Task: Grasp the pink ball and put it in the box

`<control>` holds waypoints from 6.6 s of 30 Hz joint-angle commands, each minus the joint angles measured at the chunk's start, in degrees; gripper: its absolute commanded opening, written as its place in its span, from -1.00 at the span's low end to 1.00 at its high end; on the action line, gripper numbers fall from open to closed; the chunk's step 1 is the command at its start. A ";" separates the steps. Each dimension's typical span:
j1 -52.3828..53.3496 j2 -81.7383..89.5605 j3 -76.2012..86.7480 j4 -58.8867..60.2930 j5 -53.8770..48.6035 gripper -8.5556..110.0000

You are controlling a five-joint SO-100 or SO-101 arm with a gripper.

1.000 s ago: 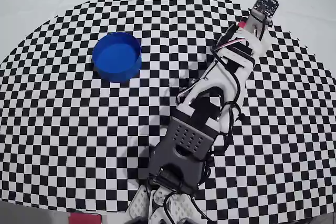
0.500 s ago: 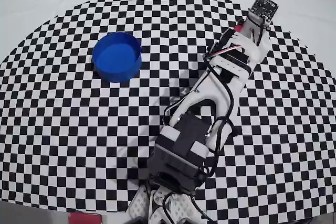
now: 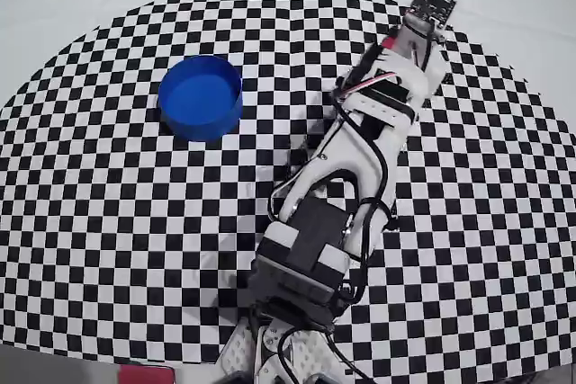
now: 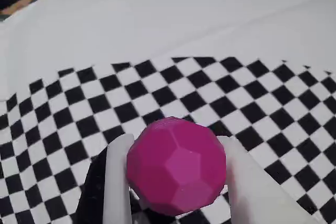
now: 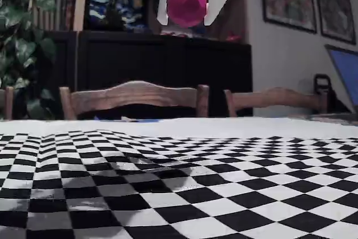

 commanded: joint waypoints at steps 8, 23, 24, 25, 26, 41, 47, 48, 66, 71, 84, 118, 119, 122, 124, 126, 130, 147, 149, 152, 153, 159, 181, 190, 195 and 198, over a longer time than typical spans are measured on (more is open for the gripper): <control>-7.47 2.20 -0.26 -6.24 -0.35 -0.85; -18.28 -1.23 -0.70 -8.35 -0.35 -0.85; -18.90 -1.14 -0.44 -8.35 -0.35 -0.85; -19.51 -0.88 -0.18 -8.09 -0.35 -0.85; -20.13 -0.62 0.18 -8.00 -0.35 -0.85; -28.74 -0.97 1.14 -8.35 -0.09 -0.85; -30.85 0.18 3.08 -8.35 -0.35 -0.85; -31.11 0.70 3.69 -8.35 -0.35 -0.85; -36.12 5.54 10.81 -8.44 -0.35 -0.85; -37.62 5.98 11.69 -8.44 -0.35 -0.85; -40.78 6.94 14.06 -8.44 -0.35 -0.85; -42.71 4.83 17.14 -10.02 -0.35 -0.85; -42.80 4.66 17.23 -10.11 -0.35 -0.85; -42.89 4.48 17.58 -10.11 -0.35 -0.85; -42.98 4.39 17.75 -10.11 -0.35 -0.85; -42.98 4.22 18.02 -10.11 -0.35 -0.85; -43.07 3.87 18.19 -10.20 -0.35 -0.85; -42.80 2.02 18.37 -10.55 -0.35 -0.85; -42.71 1.76 18.46 -10.55 -0.35 -0.85; -42.63 1.49 18.54 -10.55 -0.35 -0.85; -42.63 1.49 18.54 -10.63 -0.35 -0.85; -42.63 0.88 18.72 -10.90 -0.35 -0.85; -42.36 -0.88 18.98 -11.69 -0.35 -0.85; -42.36 -1.05 18.98 -11.95 -0.35 -0.85; -42.28 -1.14 18.98 -12.13 -0.35 -0.85; -42.28 -1.14 18.98 -12.13 -0.35 -0.85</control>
